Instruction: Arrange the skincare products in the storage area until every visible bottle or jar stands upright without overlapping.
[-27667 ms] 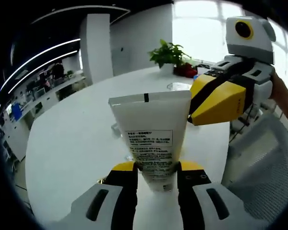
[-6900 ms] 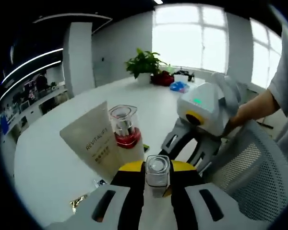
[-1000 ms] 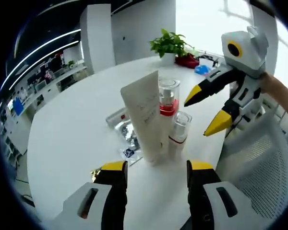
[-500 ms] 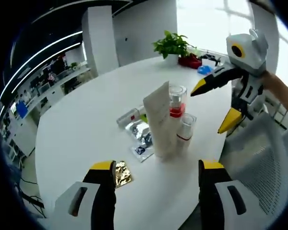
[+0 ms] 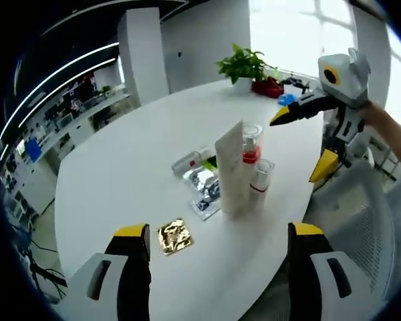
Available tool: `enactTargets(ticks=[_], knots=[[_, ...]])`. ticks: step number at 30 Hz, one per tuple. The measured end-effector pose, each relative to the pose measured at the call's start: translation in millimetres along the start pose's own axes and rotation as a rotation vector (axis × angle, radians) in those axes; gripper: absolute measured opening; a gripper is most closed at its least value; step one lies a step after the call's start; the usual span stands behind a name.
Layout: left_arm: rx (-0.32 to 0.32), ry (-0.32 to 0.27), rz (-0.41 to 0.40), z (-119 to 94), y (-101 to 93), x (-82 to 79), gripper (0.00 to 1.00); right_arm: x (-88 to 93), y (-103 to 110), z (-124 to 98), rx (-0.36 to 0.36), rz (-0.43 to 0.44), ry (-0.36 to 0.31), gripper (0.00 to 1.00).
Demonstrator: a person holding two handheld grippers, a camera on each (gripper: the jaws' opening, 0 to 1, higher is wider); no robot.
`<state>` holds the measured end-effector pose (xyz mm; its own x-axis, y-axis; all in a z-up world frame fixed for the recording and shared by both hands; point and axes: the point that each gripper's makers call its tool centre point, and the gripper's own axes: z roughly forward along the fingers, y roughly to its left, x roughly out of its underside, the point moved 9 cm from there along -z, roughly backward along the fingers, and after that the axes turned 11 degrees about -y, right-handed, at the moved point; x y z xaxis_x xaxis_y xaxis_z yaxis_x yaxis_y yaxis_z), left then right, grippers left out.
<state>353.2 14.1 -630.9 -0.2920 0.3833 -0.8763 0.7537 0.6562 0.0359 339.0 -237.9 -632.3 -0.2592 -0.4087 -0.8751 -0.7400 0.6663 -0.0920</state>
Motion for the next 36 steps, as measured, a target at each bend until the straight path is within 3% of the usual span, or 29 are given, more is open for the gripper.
enactTargets(ticks=[15,21,27,36], knots=[[0.0,-0.011,-0.016,-19.0,7.8,-1.1,0.97,-2.2,-1.1,-10.0,0.016,-0.009,0.01,0.95],[0.002,-0.023,-0.038,-25.1,14.4,0.1,0.97,-4.1,-2.9,-12.7,0.015,-0.027,0.018,0.99],[-0.01,0.003,-0.028,-28.4,19.1,3.5,0.97,-7.3,-5.7,-11.4,0.002,-0.028,0.025,1.0],[-0.008,0.002,-0.043,-28.7,23.5,5.7,0.97,-11.0,-10.9,-3.8,-0.058,-0.046,0.06,1.0]])
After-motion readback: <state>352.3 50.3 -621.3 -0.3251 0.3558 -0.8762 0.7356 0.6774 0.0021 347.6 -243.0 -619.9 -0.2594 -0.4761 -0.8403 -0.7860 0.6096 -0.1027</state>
